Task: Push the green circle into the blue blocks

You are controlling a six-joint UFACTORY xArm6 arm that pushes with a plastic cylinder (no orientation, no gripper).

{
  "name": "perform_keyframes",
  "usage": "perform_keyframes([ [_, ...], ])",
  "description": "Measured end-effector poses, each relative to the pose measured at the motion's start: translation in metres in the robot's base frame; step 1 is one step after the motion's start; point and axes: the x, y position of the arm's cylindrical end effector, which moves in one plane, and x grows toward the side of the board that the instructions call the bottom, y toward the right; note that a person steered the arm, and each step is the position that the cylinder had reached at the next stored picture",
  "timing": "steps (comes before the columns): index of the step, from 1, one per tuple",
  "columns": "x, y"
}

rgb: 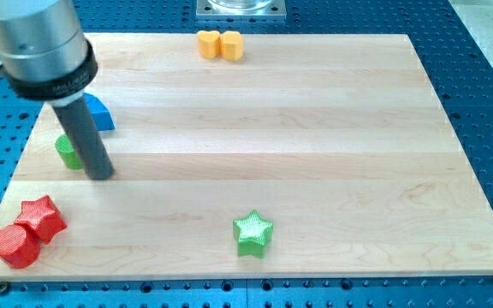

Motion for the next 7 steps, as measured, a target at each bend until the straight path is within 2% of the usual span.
perform_keyframes([
  [1,0.04,-0.003],
  [3,0.006,-0.038],
  [5,-0.053,-0.043],
  [7,-0.045,-0.058],
])
